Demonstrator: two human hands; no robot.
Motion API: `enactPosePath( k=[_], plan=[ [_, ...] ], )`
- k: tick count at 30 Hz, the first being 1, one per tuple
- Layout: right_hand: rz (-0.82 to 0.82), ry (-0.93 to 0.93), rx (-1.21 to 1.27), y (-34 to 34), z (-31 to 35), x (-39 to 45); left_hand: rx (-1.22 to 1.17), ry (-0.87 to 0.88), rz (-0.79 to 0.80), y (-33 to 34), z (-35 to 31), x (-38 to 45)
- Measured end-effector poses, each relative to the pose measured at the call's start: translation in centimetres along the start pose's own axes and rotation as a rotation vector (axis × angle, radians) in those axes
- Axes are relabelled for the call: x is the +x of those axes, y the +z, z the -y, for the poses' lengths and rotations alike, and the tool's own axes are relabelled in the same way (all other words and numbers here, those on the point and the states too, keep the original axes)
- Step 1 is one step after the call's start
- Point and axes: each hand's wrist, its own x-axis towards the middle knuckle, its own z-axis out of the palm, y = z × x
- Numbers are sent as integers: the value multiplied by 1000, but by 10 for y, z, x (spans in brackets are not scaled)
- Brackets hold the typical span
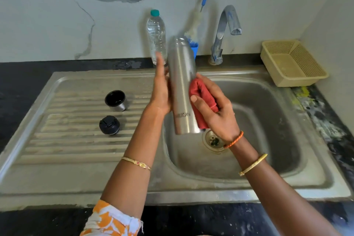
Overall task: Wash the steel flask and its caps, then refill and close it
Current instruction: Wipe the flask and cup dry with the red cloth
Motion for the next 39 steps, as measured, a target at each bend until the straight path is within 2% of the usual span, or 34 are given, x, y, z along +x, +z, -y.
enactPosePath(
  k=[3, 7, 10, 12, 17, 19, 21, 25, 28, 33, 35, 37, 39],
  plan=[
    [-76, -12, -11, 9, -2, 10, 189, -48, -46, 2, 15, -8],
    [-96, -51, -3, 11, -4, 38, 97, -117, 69, -8, 25, -15],
    [-49, 38, 78, 14, -6, 64, 72, -110, 136, -6, 21, -16],
    [-36, 80, 79, 15, -5, 75, 87, -69, 126, -1, 21, -14],
    [-28, -114, -195, 27, -1, 56, 38, 15, -12, 9, 24, -8],
    [3, -136, -313, 29, -1, 60, -24, 0, -35, 8, 27, -8],
    [88, -23, -275, 28, 3, 78, -40, -34, -7, 7, 32, -10],
    [151, 437, 259, 21, 15, 108, -23, -69, 21, 4, 35, -14],
    [218, 528, 314, 20, -2, 108, -56, -61, -13, -3, 39, -13],
    [263, 631, 115, 13, -21, 73, -197, -56, -86, -15, 40, -11],
    [272, 706, 122, 3, -28, 45, -277, -61, -199, -22, 41, -8],
    [254, 841, 272, -12, -32, 18, -343, -70, -312, -30, 41, -5],
    [122, 993, 603, -24, -30, -2, -479, -76, -380, -31, 41, -2]
  ],
)
